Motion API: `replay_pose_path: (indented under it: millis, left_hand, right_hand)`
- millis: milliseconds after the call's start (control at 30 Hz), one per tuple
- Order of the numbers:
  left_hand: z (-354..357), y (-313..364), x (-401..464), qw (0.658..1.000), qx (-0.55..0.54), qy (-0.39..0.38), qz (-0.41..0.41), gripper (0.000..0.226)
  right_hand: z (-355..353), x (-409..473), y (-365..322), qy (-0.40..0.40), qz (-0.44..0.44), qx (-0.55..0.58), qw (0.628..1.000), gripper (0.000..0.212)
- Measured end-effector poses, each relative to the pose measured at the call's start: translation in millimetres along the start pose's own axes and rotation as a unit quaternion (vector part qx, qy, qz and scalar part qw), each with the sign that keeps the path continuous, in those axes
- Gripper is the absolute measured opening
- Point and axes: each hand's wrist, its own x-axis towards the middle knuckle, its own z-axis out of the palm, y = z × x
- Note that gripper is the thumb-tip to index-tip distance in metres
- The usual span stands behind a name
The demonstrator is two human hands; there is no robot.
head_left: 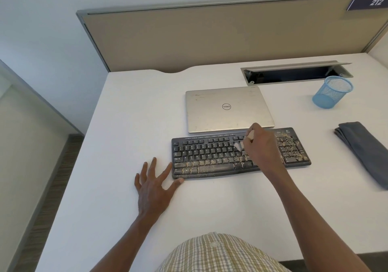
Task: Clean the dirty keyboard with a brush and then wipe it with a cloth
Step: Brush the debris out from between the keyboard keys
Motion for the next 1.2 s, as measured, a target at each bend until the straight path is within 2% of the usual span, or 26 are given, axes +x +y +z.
replay_pose_path:
  millis: [67, 233, 400, 533, 667, 833, 933, 1133, 1200]
  left_hand:
    - [0.1, -0.5, 0.2, 1.0, 0.002, 0.0, 0.0, 0.078]
    - [0.2, 0.1, -0.2, 1.0, -0.003, 0.004, 0.001, 0.078]
    - [1.7, -1.2, 0.4, 1.0, -0.004, 0.007, 0.002, 0.076]
    - [1.7, -1.6, -0.1, 1.0, 0.0, 0.005, 0.004, 0.078]
    - [0.9, -0.6, 0.2, 1.0, 0.0, 0.004, 0.0, 0.078]
    - [1.5, -1.0, 0.1, 1.0, 0.001, 0.005, 0.003, 0.078]
    - [1.8, -1.4, -0.3, 1.0, 0.0, 0.005, 0.004, 0.078]
    - [0.9, -1.2, 0.1, 1.0, 0.0, 0.01, 0.004, 0.078]
    - [1.0, -1.2, -0.3, 1.0, 0.002, 0.008, 0.002, 0.078]
  right_hand:
    - [-3.0, 0.4, -2.5, -0.007, 0.006, -0.009, 1.0, 0.003]
    - [4.6, -0.6, -8.7, 0.032, -0.019, 0.054, 0.998, 0.001]
    - [12.1, -5.5, -3.9, -0.008, -0.02, 0.032, 0.999, 0.002]
    - [7.5, -2.8, -6.3, 0.012, -0.03, 0.029, 0.999, 0.003]
    - [7.9, -4.0, -6.8, -0.009, -0.033, 0.012, 0.999, 0.002]
    - [4.0, -2.6, -9.1, -0.05, -0.072, 0.051, 0.995, 0.012]
    - [2.8, -2.0, 0.2, -0.079, -0.065, 0.065, 0.993, 0.02]
    - [-18.1, 5.4, 11.9, -0.056, -0.059, -0.007, 0.997, 0.029]
    - [-20.1, 7.5, 10.5, -0.051, -0.071, 0.002, 0.996, 0.028]
